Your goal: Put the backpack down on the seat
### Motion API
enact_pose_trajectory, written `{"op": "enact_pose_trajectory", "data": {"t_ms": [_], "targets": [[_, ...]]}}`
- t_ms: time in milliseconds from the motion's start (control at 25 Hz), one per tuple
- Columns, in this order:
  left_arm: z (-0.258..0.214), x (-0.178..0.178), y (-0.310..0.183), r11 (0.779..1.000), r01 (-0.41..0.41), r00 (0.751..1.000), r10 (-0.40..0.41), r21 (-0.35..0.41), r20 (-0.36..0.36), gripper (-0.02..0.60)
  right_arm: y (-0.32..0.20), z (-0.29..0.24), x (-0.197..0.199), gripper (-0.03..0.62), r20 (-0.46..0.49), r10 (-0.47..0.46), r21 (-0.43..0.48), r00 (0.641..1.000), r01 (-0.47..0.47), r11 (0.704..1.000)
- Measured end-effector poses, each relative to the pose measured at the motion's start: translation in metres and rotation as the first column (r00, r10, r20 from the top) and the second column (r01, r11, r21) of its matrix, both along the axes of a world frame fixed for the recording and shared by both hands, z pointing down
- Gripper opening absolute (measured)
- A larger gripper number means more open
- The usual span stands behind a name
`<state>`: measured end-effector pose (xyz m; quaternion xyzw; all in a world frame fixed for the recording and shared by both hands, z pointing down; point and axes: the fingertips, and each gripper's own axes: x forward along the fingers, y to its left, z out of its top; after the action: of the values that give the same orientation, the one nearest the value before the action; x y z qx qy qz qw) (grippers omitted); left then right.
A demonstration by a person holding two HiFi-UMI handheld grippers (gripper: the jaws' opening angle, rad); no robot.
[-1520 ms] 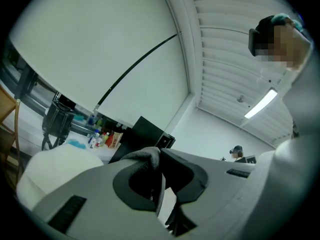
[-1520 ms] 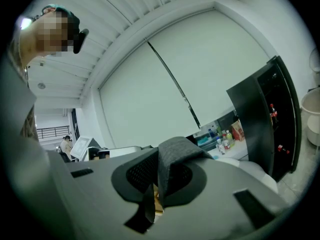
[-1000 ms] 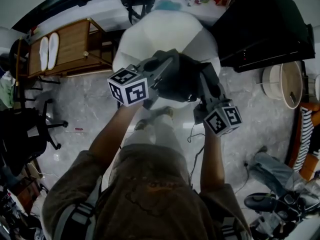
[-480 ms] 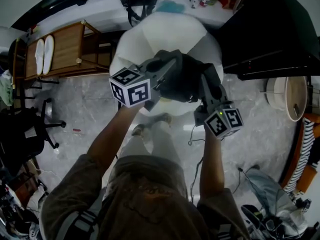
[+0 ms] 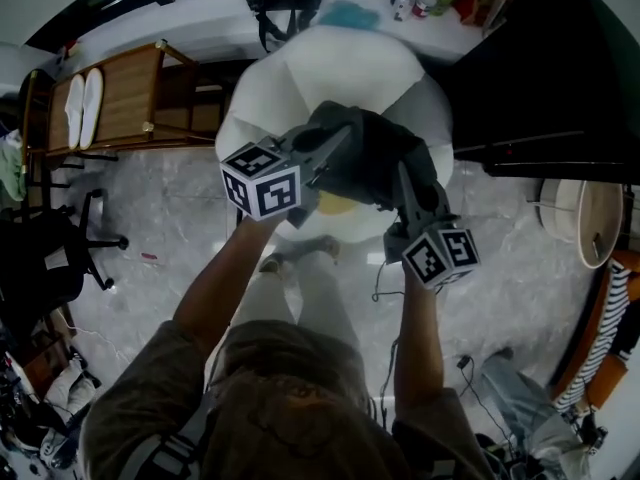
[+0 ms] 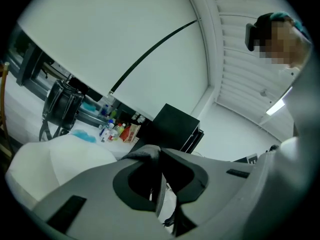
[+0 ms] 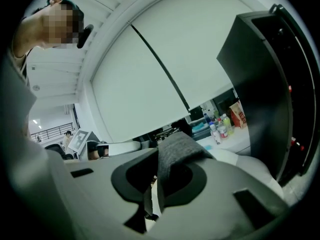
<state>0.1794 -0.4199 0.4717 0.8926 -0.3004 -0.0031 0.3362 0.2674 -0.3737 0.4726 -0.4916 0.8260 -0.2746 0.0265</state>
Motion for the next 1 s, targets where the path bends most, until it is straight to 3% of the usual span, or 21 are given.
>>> {"op": "enact_pose_trajectory", "data": {"t_ms": [160,400,1000], "targets": [[0.024,-0.001,-0.002,0.999,0.016,1.0,-0.016,-0.031,0.005,0.028,0.004,0.026,0.002,0.034,-0.01,-0.013,-0.03,1.0,0.012,0.999],[0.039,0.001,0.003,0.999,-0.023,1.0,0.023,-0.044,-0.014,0.028,-0.003,0.039,-0.002,0.034,0.014,0.028,-0.029,1.0,-0.028,0.999],[0.069,0.01,-0.012,0.999,-0.039,0.999,0.039,0.004,0.01,0.028,-0.03,0.07,0.001,0.037,-0.018,0.116,0.001,0.993,-0.116,0.993]]}}
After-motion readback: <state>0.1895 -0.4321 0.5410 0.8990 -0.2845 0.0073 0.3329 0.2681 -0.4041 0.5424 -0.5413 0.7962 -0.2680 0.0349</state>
